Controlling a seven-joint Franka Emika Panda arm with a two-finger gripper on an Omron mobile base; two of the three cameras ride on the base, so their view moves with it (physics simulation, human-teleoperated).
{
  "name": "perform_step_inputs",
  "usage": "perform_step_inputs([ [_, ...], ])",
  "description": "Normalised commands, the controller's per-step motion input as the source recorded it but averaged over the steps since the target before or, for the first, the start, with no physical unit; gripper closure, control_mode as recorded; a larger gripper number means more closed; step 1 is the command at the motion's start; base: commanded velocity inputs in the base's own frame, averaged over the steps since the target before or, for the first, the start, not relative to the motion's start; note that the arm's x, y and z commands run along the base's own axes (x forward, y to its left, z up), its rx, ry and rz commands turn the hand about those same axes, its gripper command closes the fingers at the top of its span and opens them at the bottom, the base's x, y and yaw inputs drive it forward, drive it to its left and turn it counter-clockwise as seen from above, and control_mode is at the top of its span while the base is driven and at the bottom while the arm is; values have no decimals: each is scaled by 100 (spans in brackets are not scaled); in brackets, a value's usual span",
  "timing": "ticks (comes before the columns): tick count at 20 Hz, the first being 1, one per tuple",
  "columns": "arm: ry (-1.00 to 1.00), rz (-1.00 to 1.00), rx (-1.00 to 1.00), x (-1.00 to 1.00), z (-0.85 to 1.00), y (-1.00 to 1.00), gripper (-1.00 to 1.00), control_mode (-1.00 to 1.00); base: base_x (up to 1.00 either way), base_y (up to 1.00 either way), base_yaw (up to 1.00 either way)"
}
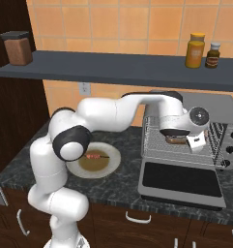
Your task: Pick up the kebab skewer and baguette bread, and place them inside the toaster oven. Close the toaster oven door and start by setting the timer.
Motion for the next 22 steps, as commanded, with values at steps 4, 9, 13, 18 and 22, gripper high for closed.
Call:
perform_step_inputs([
  [4,0,0,0,0,0,0,-100,-100,0,0,0],
  [9,-1,-1,0,-30,36,0,-100,-100,0,0,0],
  [13,2,-4,0,-84,57,8,-100,-100,0,0,0],
  [18,4,-4,0,-100,48,71,-100,-100,0,0,0],
  [22,15,-8,-1,-99,34,100,-100,-100,0,0,0],
])
